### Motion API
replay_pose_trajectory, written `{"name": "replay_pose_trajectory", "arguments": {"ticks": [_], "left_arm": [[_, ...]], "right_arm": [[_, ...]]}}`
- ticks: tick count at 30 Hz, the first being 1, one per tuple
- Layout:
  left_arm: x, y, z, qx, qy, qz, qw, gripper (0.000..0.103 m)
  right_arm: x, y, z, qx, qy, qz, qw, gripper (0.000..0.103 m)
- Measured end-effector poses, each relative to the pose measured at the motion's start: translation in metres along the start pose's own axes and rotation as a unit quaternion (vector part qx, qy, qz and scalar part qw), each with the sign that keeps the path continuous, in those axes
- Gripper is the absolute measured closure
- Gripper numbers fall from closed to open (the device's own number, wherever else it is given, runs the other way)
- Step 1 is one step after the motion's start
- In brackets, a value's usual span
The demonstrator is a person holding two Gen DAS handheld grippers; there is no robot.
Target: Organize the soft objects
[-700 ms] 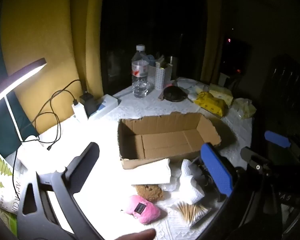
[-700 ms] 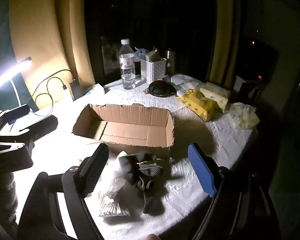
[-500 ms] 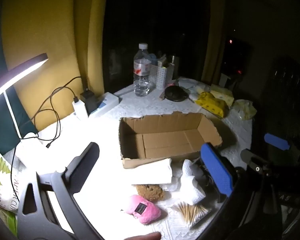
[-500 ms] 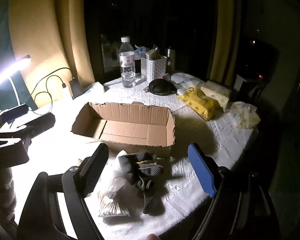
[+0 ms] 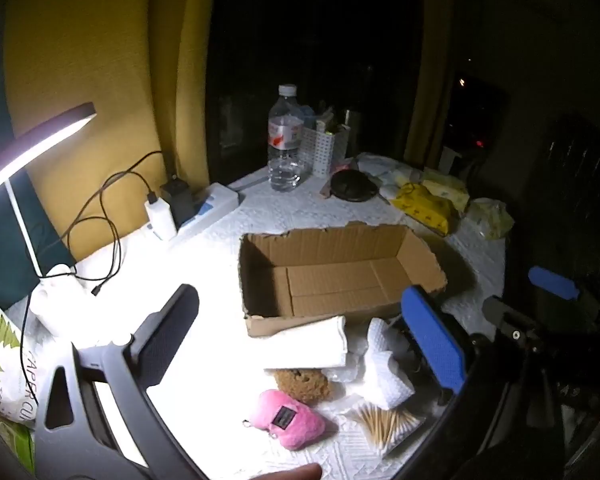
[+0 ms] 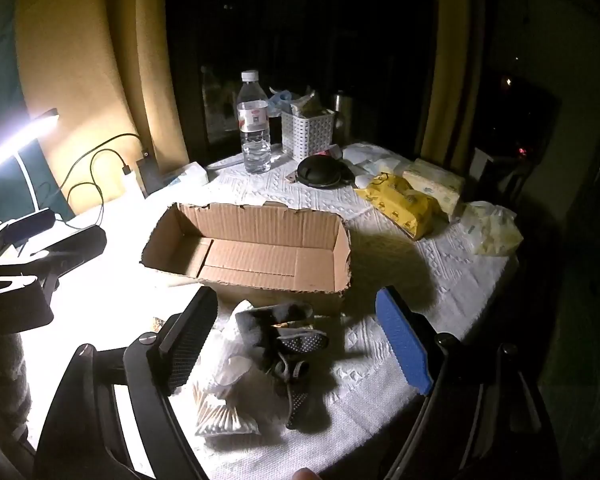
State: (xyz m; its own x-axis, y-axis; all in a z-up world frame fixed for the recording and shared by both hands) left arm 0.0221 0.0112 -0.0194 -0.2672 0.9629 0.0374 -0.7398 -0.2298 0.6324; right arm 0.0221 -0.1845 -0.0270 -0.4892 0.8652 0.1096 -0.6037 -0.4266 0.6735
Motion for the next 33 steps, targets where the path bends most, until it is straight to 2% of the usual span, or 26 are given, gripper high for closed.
{"name": "replay_pose_trajectory", "arguments": {"ticks": [33], "left_arm": [[-0.004,0.0041,-0.0003,-0.004,-0.006,-0.011,0.9999,0.001]], "right_arm": [[-0.0027,-0.0015,-0.0011,0.0,-0.003,0.002,1.0,0.019]]}}
Point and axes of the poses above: each gripper's, at about its wrist camera, not at the fingertips, and y roughly against the way its jaws point, x to its left, z to its top, the point moved 2 cm from there along -y, roughly the way its jaws point, and after that the axes turned 14 degrees about z, right-handed, at the moved point
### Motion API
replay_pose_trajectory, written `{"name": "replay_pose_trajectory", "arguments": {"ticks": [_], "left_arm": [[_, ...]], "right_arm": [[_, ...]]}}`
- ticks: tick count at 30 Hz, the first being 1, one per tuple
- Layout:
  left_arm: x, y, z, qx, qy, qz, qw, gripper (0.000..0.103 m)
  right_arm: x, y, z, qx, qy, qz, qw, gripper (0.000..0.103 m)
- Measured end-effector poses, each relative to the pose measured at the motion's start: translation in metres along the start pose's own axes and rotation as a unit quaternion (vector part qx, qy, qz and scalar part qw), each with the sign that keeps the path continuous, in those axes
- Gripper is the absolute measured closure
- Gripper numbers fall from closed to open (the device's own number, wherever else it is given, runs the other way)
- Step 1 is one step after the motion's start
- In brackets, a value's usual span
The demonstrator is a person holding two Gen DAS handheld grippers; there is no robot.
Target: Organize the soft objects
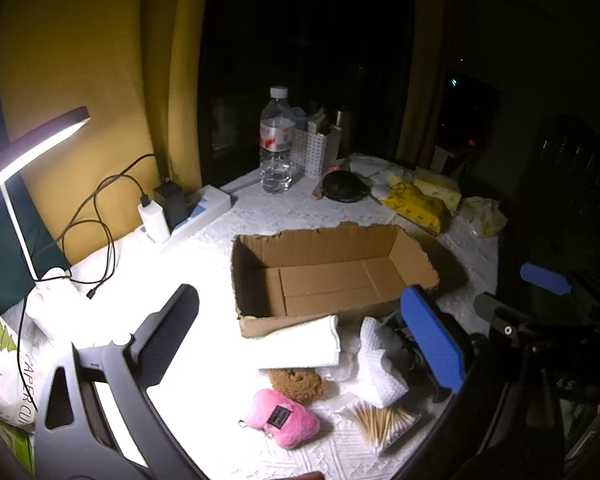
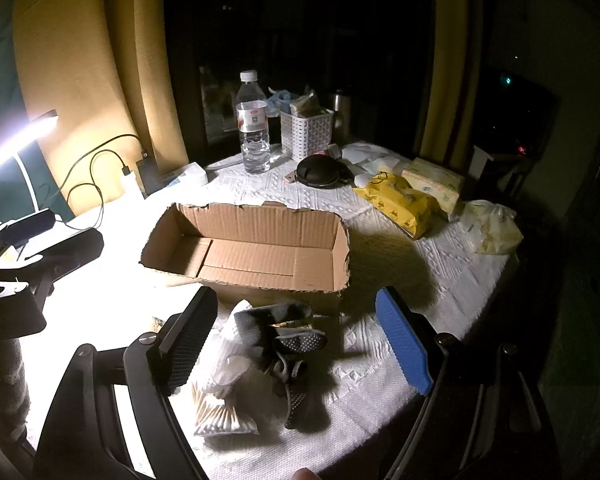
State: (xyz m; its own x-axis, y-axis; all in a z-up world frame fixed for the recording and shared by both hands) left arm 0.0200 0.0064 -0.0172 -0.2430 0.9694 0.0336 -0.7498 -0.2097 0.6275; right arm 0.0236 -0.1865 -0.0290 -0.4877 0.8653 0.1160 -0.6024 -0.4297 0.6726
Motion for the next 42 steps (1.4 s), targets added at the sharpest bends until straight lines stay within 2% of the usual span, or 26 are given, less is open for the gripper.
{"name": "replay_pose_trajectory", "arguments": {"ticks": [42], "left_arm": [[-0.0008,0.0007,-0.0015,-0.002,-0.001,-0.001,1.0,0.001]], "right_arm": [[-0.0028,0.0025,-0.0001,-0.003,-0.001,0.002,1.0,0.019]]}}
Point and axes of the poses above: each gripper's, at about its wrist camera, not at the fingertips, and y roughly against the way its jaws point, x to its left, z to its top, the point moved 2 cm from there along -y, roughly the way its jaws point, and after that the axes turned 14 degrees about z, right-handed, at the moved point
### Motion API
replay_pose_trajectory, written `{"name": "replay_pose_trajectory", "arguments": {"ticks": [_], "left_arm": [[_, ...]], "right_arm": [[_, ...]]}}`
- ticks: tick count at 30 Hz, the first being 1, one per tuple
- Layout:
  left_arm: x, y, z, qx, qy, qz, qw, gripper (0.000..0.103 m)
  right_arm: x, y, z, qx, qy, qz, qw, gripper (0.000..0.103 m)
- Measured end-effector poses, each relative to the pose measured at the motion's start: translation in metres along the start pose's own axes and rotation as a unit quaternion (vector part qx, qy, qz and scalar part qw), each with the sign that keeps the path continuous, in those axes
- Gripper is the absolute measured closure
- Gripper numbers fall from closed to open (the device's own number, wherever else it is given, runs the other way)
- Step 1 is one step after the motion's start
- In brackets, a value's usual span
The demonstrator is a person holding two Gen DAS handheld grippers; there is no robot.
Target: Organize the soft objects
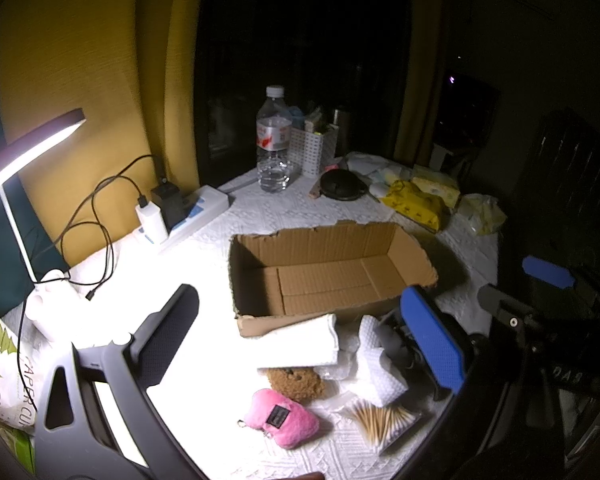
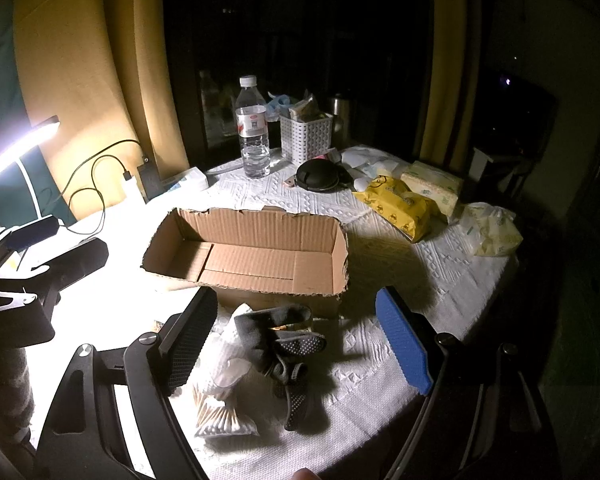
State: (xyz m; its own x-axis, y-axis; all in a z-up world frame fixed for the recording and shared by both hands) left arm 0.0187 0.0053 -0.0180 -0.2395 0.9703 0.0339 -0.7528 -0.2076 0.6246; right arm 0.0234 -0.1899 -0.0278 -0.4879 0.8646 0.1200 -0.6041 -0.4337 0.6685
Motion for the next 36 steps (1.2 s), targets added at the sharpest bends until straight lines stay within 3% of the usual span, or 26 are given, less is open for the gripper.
{"name": "replay_pose_trajectory", "arguments": {"ticks": [9,27,36], "left_arm": [[-0.004,-0.007,-0.007,0.006,-0.009,0.005,0.9999,0.001],[-0.003,-0.059,-0.088,0.115,-0.039,0.052,0.9913,0.001],[-0.001,-0.083,-0.123,0.167,-0.047,0.063,0.9828,0.001]], "right_arm": [[-0.012,-0.003,-0.003,0.002,-0.01,0.009,1.0,0.019],[-0.043,-0.044,-0.053,0.043,-0.024,0.067,0.997,0.019],[-0.061,-0.077,-0.07,0.072,-0.046,0.092,0.992,0.027]]}}
Point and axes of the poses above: each gripper's, at about its wrist camera, not at the fingertips, and y roughly against the way its jaws point, x to its left, z to its top, the point moved 2 cm from there along -y, roughly the way its jaws point, and after that the axes turned 14 degrees about z, right-handed, at the moved point
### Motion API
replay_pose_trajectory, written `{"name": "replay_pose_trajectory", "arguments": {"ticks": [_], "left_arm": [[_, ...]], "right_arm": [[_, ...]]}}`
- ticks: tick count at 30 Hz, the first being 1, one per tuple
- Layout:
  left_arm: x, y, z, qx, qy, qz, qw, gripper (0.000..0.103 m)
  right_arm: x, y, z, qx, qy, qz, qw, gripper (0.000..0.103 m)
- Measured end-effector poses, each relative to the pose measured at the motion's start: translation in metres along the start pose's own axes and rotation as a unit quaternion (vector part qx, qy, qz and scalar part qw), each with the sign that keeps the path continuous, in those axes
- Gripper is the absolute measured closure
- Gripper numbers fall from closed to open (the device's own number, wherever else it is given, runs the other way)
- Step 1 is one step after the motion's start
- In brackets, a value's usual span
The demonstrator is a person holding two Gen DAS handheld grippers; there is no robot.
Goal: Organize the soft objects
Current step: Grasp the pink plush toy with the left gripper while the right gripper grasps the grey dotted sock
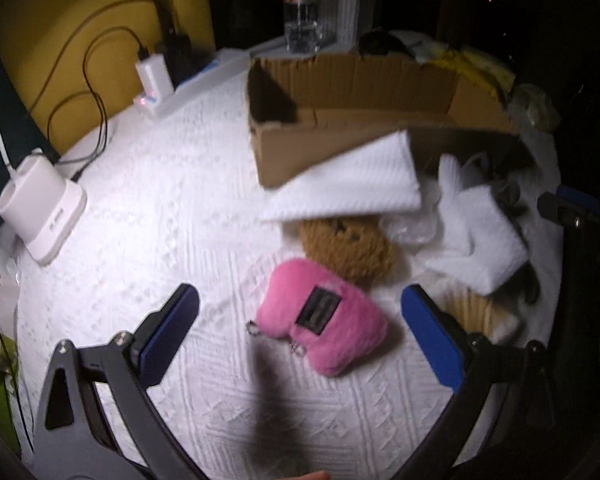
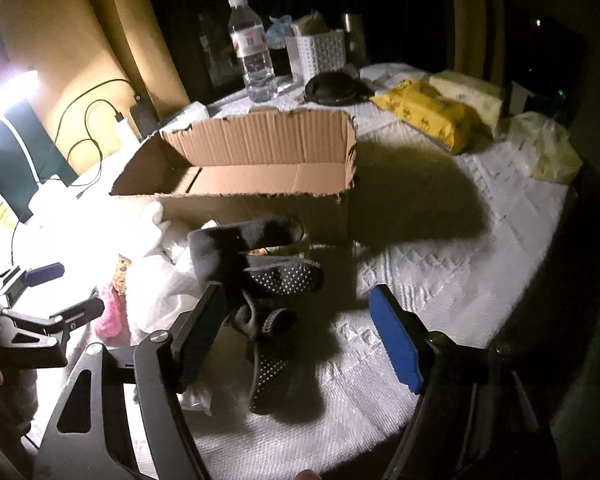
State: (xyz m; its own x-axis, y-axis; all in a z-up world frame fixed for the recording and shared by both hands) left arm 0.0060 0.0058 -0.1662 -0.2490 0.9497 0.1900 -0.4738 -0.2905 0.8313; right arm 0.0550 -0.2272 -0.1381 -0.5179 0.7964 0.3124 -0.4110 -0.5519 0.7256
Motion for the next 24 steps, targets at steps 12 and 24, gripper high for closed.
{"name": "replay_pose_trajectory", "arguments": {"ticks": [12,24], "left_arm": [[0.0,-0.013,-0.012,0.012,-0.004,-0.008,0.9999,0.015],[-0.008,-0.006,-0.018,0.002,-0.023,-0.021,0.9995,0.04]], "right_arm": [[-0.003,-0.03,0.001,0.018,-0.013,0.049,0.999,0.032],[0.004,-0.052,-0.01,0.039,-0.031,0.088,0.995,0.05]]}}
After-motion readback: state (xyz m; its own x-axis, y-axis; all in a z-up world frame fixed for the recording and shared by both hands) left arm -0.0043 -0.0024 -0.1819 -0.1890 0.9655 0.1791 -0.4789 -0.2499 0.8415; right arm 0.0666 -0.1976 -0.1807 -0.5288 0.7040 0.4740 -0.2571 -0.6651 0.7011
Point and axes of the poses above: each gripper's, at about its wrist camera, not at the fingertips, and y roughly against the way its jaws point, x to its left, z to its top, the point moved 2 cm from there along -y, roughly the way its jaws point, and after that the axes turned 14 degrees about z, right-handed, at the moved point
